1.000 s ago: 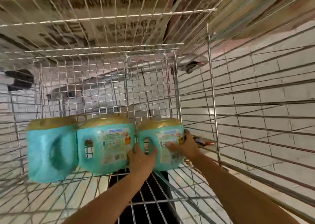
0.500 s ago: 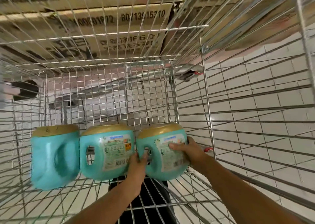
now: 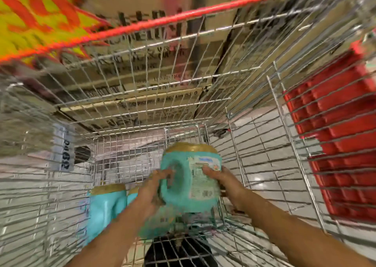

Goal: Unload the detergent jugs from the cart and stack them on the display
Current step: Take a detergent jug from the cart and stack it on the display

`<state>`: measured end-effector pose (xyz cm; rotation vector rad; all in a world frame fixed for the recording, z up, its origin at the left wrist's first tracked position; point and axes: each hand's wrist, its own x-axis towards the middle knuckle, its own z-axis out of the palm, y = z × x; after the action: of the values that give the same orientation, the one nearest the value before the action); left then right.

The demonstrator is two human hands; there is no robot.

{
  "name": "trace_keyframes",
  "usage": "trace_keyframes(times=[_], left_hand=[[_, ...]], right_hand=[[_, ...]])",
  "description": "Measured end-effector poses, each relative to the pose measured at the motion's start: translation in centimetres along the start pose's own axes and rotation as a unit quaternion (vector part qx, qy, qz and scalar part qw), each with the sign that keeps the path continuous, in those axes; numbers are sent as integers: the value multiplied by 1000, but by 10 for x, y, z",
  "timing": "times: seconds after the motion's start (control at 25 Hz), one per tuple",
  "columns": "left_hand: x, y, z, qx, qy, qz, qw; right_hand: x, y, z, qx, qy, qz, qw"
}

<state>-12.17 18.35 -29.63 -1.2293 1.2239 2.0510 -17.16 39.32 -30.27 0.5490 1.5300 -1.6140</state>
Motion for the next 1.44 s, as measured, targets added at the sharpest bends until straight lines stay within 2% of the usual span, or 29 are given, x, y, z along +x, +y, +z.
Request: trace_keyframes(times=[0.2, 0.32, 0.44, 0.52, 0.64, 0.72, 0.8, 0.88, 0.96, 1.12, 1.16, 1.24, 1.28, 1.32, 1.36, 1.4, 1.44], left_hand=[[-79, 75, -2, -41, -122, 122, 984], [-129, 105, 3, 9, -185, 223, 957], [-166, 115, 10, 67, -190, 278, 939], [-184, 114, 14, 47, -187, 295, 936], [-208, 108, 16, 5, -184, 312, 932], [-223, 103, 17, -1, -181, 322, 929], [-236, 106, 25, 13, -169, 342, 924], [-244, 116, 28, 17, -162, 363, 917], [-246, 125, 24, -6, -183, 350, 919], [-252, 116, 26, -81, -287, 218, 929], [-251, 110, 28, -88, -352, 213, 907], [-254, 101, 35, -150, -401, 229, 874], [-252, 102, 38, -174, -427, 217, 860], [-247, 101, 37, -177, -414, 190, 872], [-245, 97, 38, -168, -336, 205, 904], [-244, 95, 40, -168, -294, 220, 915], [-244, 94, 41, -172, -276, 231, 917]], right_hand=[[-65, -87, 34, -48, 10, -88, 995], [-117, -122, 52, -58, 2, -162, 985], [-161, -139, 72, -6, 13, -224, 975], [-187, -143, 92, 11, 71, -259, 963], [-213, -143, 116, -135, 205, -322, 915], [-224, -143, 128, -217, 205, -334, 894], [-231, -146, 132, -252, 201, -352, 879], [-234, -147, 128, -180, 166, -389, 888], [-239, -145, 122, -73, 112, -418, 899], [-241, -138, 117, 67, -42, -381, 921], [-242, -136, 118, 78, -73, -361, 926], [-248, -136, 117, 64, -102, -337, 934], [-251, -138, 116, 36, -103, -336, 936], [-255, -141, 115, 1, -89, -345, 935], [-261, -144, 116, -35, -50, -364, 929], [-268, -147, 116, -72, 20, -397, 915], [-275, -148, 118, -109, 99, -441, 885]])
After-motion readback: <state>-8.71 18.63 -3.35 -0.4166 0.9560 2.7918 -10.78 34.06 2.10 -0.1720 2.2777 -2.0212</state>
